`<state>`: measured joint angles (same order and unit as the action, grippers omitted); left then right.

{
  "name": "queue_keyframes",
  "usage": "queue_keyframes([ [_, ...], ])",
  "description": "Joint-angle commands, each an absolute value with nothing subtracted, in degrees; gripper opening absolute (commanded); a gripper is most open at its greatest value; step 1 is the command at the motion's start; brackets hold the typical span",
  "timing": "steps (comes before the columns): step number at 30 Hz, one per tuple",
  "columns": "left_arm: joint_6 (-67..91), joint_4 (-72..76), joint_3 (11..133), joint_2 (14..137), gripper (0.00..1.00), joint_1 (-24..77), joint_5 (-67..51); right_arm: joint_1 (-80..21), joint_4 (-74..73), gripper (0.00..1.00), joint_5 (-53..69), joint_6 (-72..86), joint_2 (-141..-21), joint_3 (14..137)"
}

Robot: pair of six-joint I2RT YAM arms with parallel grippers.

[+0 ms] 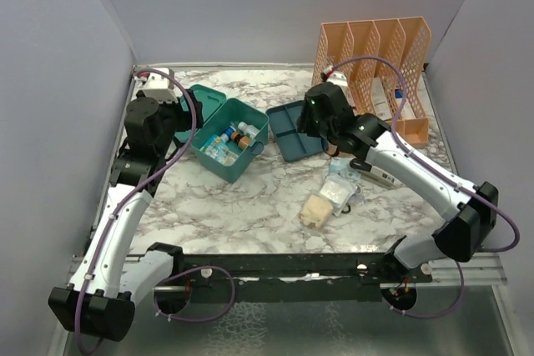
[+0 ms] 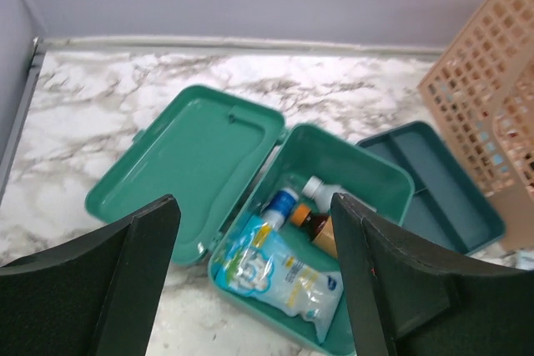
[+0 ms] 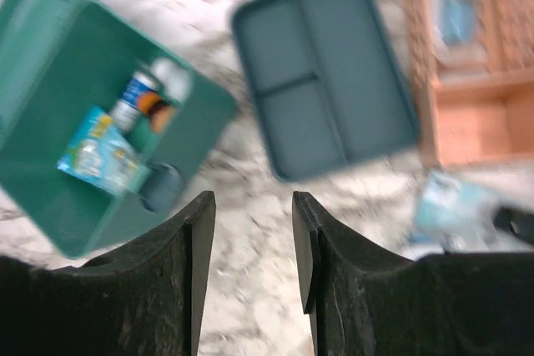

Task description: Organize the medicine kit

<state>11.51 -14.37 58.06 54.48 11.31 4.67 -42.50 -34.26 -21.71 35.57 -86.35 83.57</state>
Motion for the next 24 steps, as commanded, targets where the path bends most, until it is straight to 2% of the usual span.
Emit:
queue_keyframes([
  [1,10.79,-7.41,60.71,54.00,0.83,11.24,-4.77,-41.94,-44.89,0.44,-30.01,49.88,-80.51,73.68],
  [6,11.87,-4.00,59.95,54.73,0.99,11.24,-13.73,-41.91,-48.19,0.47,-24.21,54.37,-72.90,60.44],
  [9,13.10,-2.10,58.67,54.98,0.99,11.74,-15.51,-41.92,-47.06,0.50,-19.31,54.22,-66.80,53.16],
  [13,14.75,-0.02,56.73,55.17,0.99,12.18,-16.70,-41.88,-36.40,0.54,-5.32,45.99,-61.34,43.25],
  [24,16.86,1.40,56.66,57.73,0.99,14.09,-18.32,-41.92,-38.05,0.50,0.11,45.75,-70.69,41.40],
])
